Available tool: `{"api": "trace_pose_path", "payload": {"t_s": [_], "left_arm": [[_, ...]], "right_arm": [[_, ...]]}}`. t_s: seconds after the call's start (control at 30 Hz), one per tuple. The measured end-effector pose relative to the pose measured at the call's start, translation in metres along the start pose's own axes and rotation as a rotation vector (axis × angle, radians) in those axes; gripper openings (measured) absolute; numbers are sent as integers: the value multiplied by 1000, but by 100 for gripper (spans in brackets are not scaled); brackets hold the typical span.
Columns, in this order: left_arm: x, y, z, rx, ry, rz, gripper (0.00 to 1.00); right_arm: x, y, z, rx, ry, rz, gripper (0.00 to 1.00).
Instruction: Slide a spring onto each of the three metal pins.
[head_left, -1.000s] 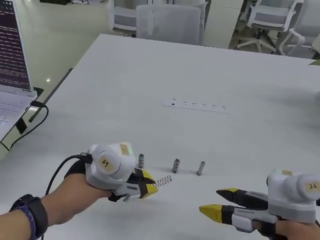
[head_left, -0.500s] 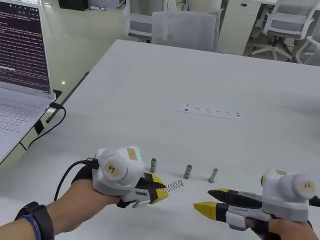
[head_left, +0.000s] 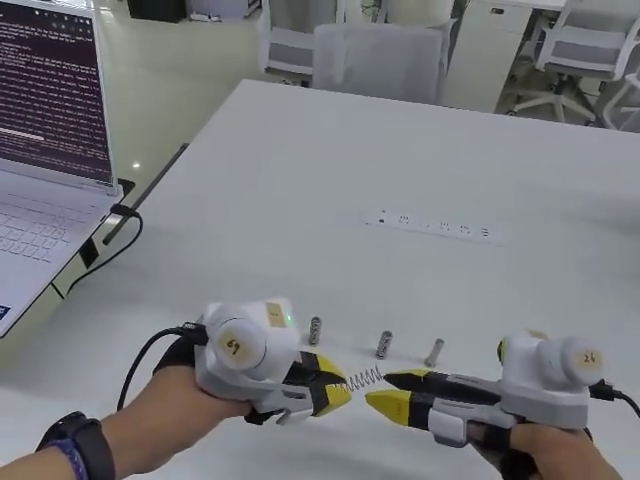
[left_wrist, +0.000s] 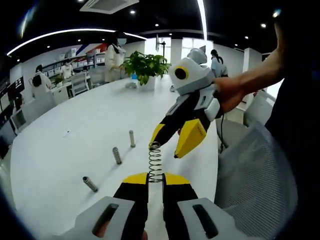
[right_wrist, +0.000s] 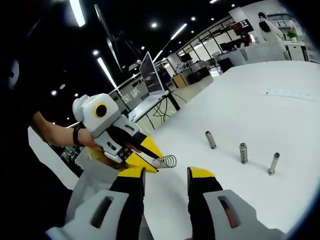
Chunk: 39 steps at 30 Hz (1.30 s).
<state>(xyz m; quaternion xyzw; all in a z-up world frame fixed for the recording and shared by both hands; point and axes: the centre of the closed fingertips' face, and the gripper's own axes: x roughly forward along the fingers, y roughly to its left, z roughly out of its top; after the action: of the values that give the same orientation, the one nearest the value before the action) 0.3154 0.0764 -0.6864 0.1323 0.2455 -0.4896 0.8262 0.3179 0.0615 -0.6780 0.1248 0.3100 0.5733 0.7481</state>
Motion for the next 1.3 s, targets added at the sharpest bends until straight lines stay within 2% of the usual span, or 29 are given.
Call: {"api": "trace_pose_path", "payload": {"t_s": [0.5,0.77,1.1,1.3], "left_arm": [[2,-5,8,14,-12,-15,2],[4,-7,11,18,-22,-22,2],[6,-8,14,23,-29,-22,2],[7,-9,16,17,-36,-20,2]], "right_arm": [[2,2,7,21,-31,24,22],[3,2,10,25,-45,27,13],[-1,6,18,24,-62,42,11],[-2,11,21,12,-54,53,9]]}}
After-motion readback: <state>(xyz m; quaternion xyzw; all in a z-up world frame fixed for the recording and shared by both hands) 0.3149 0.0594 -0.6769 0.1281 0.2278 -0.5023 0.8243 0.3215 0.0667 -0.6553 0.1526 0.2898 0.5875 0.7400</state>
